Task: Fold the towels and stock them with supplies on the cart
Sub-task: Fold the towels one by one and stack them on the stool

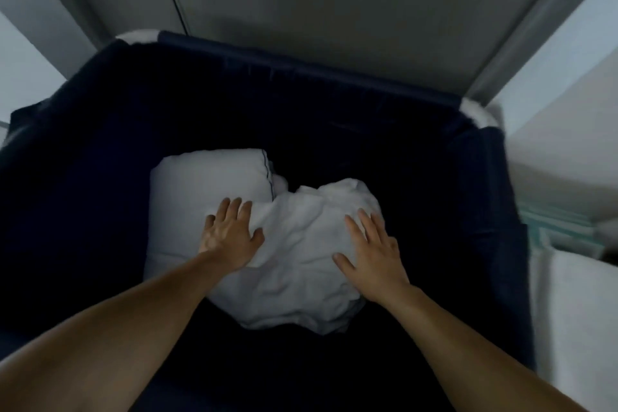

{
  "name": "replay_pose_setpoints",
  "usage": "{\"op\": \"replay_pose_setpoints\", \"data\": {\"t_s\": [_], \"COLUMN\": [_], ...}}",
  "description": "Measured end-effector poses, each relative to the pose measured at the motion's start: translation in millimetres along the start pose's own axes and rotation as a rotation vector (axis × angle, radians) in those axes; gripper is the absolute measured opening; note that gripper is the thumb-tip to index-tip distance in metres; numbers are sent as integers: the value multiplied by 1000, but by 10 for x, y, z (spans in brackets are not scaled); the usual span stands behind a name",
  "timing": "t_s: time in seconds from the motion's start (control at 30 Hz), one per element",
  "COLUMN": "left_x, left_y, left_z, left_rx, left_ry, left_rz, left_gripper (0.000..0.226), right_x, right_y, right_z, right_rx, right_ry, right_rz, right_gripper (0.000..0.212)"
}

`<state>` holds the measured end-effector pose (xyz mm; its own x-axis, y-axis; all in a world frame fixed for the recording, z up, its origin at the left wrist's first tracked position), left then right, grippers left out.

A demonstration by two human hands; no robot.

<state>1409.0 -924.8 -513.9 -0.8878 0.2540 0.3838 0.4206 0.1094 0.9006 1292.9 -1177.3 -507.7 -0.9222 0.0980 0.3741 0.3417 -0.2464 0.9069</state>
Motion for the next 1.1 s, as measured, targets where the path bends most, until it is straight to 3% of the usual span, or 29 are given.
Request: {"op": "replay_pose_setpoints", "data": {"t_s": [0.27, 0.6, 0.67, 0.7, 0.77, 0.8, 0.93, 1.1], "left_x": [-979, -1446, -1455, -1458, -1445, -1423, -1237, -976], "left_y": [-951, -2080, -2151, -2164, -2174, -2169, -1935, -1040], "left_z": [674, 812, 806, 802, 764, 720, 320, -364], "left_rx": [-48, -350, -419, -441, -427, -365, 98, 581], "left_ry": [41, 54, -38, -97, -159, -149, -151, -311], "left_rz": [134, 173, 110, 88, 162, 242, 551, 495], "left_gripper": [86, 133, 117, 98, 62, 54, 54, 33], "right_x": [-851, -1362, -1311, -1288, -1246, -1225, -1120, -883], "right_y": [-1203, -2241, -2311, -2322, -2305, -2275, -1989, -1328], "right_z": [170, 178, 171, 162, 130, 116, 110, 67], "right_rx": [-65, -138, -178, -184, -185, -187, -204, -356], "right_ry": [-81, -97, -99, -100, -116, -128, -137, -106], "right_rz": [183, 285, 297, 300, 321, 337, 338, 185], "right_gripper": [78, 77, 76, 75, 74, 74, 75, 98]}}
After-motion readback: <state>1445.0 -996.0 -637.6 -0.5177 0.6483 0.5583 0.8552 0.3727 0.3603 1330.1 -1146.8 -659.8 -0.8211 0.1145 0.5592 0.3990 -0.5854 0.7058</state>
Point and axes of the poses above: each hand's wrist, its own x-axis away from the middle knuckle, its own y-axis out of the back of the hand, z = x × y, the point moved 3 cm from there along -x, towards the middle knuckle, and after that the axes turned 7 degrees about x, right-handed, at the moved point
